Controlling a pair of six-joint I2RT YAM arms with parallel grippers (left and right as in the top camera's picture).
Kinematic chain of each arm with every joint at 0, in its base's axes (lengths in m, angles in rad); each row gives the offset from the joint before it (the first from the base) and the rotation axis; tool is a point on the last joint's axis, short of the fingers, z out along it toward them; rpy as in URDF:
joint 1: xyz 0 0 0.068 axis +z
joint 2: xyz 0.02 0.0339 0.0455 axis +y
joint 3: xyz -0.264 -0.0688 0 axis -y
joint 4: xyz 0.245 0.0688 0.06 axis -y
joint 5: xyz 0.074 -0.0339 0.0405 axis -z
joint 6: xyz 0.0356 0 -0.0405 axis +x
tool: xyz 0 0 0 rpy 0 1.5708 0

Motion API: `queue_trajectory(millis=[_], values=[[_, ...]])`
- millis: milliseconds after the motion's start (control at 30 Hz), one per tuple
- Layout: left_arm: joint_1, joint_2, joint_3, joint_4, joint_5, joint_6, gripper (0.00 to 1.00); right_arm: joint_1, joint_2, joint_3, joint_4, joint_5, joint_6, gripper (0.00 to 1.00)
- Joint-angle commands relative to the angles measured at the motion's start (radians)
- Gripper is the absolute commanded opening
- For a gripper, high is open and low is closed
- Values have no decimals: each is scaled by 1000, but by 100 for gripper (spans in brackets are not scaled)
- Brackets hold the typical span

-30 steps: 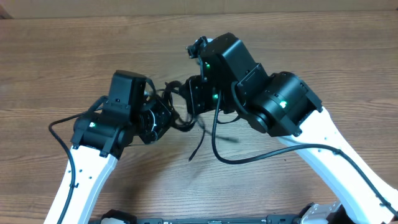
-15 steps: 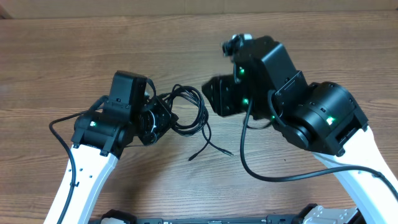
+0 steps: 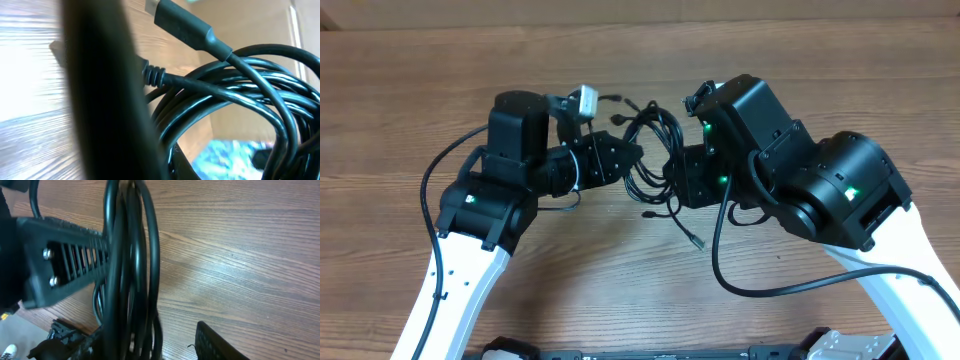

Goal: Untangle cables

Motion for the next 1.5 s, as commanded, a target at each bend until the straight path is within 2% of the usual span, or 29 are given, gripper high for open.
queue_trajectory(millis=[0, 100, 133, 200, 300, 333, 467, 800, 1067, 1300, 1467], values=[[-7, -3, 2, 11, 134, 117, 4, -3, -11, 21, 4, 39, -8, 47], [-6, -3, 2, 10, 140, 138, 4, -3, -11, 21, 2, 47, -8, 45], [-6, -3, 2, 12, 140, 137, 4, -3, -11, 21, 2, 47, -7, 36], [-7, -3, 2, 19, 140, 137, 4, -3, -11, 21, 1, 47, -7, 11], [-7, -3, 2, 18, 148, 137, 4, -3, -11, 21, 3, 47, -7, 8], [-7, -3, 2, 18, 148, 137, 4, -3, -11, 21, 5, 48, -8, 4], [-7, -3, 2, 11, 148, 137, 4, -3, -11, 21, 21, 74, -3, 4], [-6, -3, 2, -64, 144, 156, 5, -3, -11, 21, 20, 475, 146, 4], [-6, -3, 2, -72, 120, 161, 6, -3, -13, 21, 18, 683, 150, 4], [-6, -3, 2, -80, 117, 163, 7, -3, -16, 21, 0, 997, 150, 4], [-6, -3, 2, -86, 117, 184, 7, -3, -16, 21, -26, 1097, 150, 4]])
